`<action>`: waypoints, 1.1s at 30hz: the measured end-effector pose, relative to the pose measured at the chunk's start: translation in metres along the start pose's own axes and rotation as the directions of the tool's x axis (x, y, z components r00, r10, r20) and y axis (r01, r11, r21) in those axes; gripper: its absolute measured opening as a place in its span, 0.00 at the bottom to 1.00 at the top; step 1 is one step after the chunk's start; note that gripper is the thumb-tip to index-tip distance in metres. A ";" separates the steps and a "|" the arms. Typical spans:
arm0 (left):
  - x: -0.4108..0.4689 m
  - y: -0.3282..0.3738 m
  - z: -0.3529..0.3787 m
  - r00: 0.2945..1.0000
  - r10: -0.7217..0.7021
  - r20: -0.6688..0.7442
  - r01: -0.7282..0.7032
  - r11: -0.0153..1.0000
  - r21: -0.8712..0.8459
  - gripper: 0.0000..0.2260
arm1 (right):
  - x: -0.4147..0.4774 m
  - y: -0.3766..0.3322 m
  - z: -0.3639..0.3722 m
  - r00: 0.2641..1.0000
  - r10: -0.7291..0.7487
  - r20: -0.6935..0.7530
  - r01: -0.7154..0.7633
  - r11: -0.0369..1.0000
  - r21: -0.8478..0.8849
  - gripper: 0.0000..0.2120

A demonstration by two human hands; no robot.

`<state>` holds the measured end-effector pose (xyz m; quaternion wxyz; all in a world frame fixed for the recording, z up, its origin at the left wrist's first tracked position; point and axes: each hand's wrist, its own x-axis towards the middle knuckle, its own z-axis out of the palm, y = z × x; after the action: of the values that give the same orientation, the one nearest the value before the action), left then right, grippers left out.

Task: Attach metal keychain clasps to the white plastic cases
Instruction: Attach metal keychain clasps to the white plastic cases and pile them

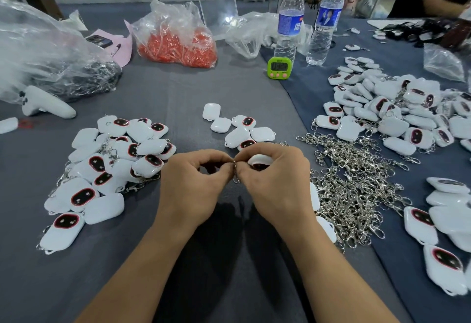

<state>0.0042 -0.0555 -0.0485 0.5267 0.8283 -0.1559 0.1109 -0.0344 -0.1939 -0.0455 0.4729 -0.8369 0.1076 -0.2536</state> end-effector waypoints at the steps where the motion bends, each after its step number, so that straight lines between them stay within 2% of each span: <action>1: 0.001 -0.001 0.001 0.999 -0.032 0.002 0.032 0.998 -0.047 0.09 | 0.001 0.000 0.000 0.999 0.033 0.010 -0.033 0.999 0.028 0.07; 6: 0.004 0.002 0.001 0.988 -0.156 0.022 0.156 0.949 -0.274 0.14 | 0.004 -0.002 -0.002 0.992 0.094 0.081 -0.103 0.987 0.123 0.07; 10: 0.002 0.004 0.002 0.976 -0.209 0.065 0.218 0.906 -0.362 0.16 | 0.005 -0.002 -0.002 0.989 0.094 0.111 -0.114 0.977 0.182 0.07; 13: 0.002 0.002 0.001 0.976 -0.199 0.088 0.217 0.926 -0.309 0.13 | 0.003 -0.002 -0.001 0.996 0.070 0.064 -0.078 0.988 0.137 0.09; 17: 0.001 -0.001 -0.001 0.992 -0.101 0.080 0.110 0.988 -0.112 0.08 | 0.000 -0.002 -0.003 0.998 -0.054 0.020 0.054 0.998 -0.030 0.06; 23: 0.004 -0.002 -0.008 0.976 -0.144 0.163 0.166 0.977 -0.132 0.08 | -0.001 -0.002 -0.003 0.985 -0.174 0.016 0.174 0.983 -0.051 0.06; 26: 0.004 -0.003 -0.010 0.956 -0.178 0.232 0.226 0.954 -0.195 0.10 | 0.000 0.000 -0.003 0.985 -0.172 0.019 0.172 0.984 -0.033 0.07; 33: 0.006 -0.002 -0.013 0.932 -0.195 0.304 0.266 0.941 -0.210 0.10 | 0.002 0.002 -0.005 0.984 -0.149 0.093 0.151 0.989 -0.010 0.08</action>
<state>0.0099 -0.0434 -0.0426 0.6080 0.7758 -0.1422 -0.0904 -0.0352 -0.1991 -0.0441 0.4498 -0.8574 0.0244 -0.2487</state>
